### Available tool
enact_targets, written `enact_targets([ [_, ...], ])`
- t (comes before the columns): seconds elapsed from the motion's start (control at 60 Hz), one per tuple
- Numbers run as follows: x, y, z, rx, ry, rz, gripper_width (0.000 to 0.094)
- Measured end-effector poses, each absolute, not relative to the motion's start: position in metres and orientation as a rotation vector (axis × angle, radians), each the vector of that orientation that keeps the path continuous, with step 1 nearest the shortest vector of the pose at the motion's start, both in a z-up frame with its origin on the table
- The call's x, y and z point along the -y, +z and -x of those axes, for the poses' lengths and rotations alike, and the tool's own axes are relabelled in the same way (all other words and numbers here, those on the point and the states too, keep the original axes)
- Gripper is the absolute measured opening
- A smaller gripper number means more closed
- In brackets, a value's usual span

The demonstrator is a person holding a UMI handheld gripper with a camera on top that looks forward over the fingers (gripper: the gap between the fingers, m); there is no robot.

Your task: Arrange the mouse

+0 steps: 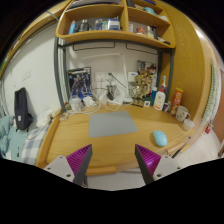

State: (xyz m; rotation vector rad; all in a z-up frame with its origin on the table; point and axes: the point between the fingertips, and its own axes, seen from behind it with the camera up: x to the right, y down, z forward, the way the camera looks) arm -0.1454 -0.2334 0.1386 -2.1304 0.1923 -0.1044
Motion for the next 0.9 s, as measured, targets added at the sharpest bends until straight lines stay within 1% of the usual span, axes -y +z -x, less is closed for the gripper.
enact_targets([
  [0.1, 0.246, 0.115, 0.102, -0.195, -0.182, 2.132, 0.0862],
  [0.117, 0.245, 0.121, 0.102, -0.2, -0.194, 2.142, 0.0861],
  [0.133, 0.249, 0.107, 0.086, -0.197, -0.198, 2.139, 0.0862],
  [0.217, 0.256, 0.078, 0.044, -0.241, -0.214, 2.167, 0.0863],
  [0.35, 0.251, 0.047, -0.018, -0.308, -0.221, 2.191, 0.0863],
  [0.583, 0.198, 0.018, -0.095, -0.319, -0.208, 2.202, 0.0844],
  [0.783, 0.148, -0.004, -0.118, -0.285, -0.134, 2.204, 0.0842],
  [0.85, 0.139, -0.011, -0.12, -0.285, -0.11, 2.211, 0.0818],
  [0.883, 0.132, -0.009, -0.122, -0.27, -0.117, 2.192, 0.0786],
  [0.9, 0.129, -0.01, -0.123, -0.262, -0.118, 2.189, 0.0806],
])
